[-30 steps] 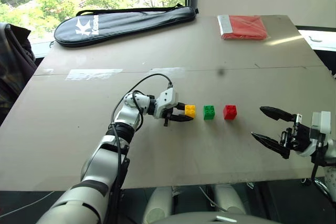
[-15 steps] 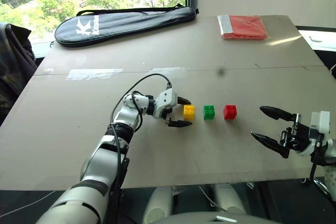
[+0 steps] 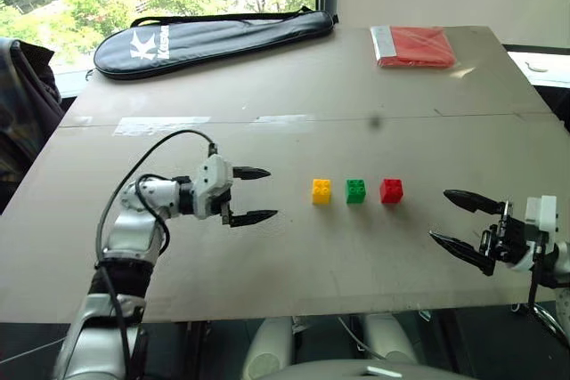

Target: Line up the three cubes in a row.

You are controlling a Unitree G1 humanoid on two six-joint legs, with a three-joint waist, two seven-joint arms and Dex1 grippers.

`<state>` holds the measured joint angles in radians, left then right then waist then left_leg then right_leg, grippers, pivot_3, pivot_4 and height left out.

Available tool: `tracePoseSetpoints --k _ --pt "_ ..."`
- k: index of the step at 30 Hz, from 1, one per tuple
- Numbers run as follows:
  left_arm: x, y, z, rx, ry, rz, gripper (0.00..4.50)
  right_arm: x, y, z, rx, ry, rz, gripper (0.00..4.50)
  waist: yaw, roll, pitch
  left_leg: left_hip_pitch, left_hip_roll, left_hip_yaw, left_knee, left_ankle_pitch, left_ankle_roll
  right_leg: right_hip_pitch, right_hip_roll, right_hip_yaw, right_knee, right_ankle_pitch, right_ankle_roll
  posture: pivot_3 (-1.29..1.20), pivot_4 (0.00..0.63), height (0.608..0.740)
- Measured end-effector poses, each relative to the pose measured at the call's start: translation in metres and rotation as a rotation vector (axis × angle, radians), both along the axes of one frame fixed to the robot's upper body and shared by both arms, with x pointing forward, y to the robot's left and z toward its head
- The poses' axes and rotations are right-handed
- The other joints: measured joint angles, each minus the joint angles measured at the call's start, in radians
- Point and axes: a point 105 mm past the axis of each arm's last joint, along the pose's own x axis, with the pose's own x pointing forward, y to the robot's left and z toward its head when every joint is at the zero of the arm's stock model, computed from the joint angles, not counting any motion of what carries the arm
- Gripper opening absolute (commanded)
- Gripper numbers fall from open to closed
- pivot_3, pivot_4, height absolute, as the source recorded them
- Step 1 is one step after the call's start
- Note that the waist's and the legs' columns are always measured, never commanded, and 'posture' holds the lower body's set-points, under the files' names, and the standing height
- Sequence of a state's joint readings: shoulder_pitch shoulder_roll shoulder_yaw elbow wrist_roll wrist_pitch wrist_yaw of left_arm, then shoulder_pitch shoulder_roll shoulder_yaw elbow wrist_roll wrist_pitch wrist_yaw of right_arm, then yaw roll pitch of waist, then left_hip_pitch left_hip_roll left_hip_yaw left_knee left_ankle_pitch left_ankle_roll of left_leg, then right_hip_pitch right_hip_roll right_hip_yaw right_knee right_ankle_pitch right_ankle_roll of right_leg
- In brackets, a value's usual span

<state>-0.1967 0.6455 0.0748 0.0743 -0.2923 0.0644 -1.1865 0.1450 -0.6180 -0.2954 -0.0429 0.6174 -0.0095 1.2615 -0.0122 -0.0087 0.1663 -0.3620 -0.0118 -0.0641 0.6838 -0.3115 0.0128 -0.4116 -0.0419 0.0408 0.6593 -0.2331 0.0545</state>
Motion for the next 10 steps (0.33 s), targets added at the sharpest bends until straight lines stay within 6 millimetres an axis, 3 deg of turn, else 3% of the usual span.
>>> tracePoseSetpoints --k 4,6,10 --pt "-0.027 0.006 -0.030 -0.011 0.070 0.266 4.46 -0.003 -0.012 -0.019 -0.028 0.066 -0.032 4.50 0.001 0.000 0.000 0.000 0.000 0.000 0.000 0.000 0.000 0.000 -0.006 0.000 -0.001 0.000 0.000 0.00 0.150 0.740" --pt "-0.045 0.000 -0.036 -0.002 0.074 0.329 4.46 0.000 -0.018 -0.025 -0.050 0.068 -0.045 4.50 0.000 0.000 0.000 0.001 -0.001 0.001 -0.001 0.000 0.000 0.001 -0.005 0.000 -0.001 0.000 0.000 0.00 0.150 0.740" --pt "-0.062 -0.004 -0.041 -0.005 0.090 0.369 4.46 0.004 -0.026 -0.031 -0.079 0.071 -0.053 4.50 0.001 0.002 -0.001 0.002 -0.001 0.001 -0.001 0.000 0.000 0.002 -0.004 0.000 0.000 0.000 0.000 0.00 0.150 0.740"
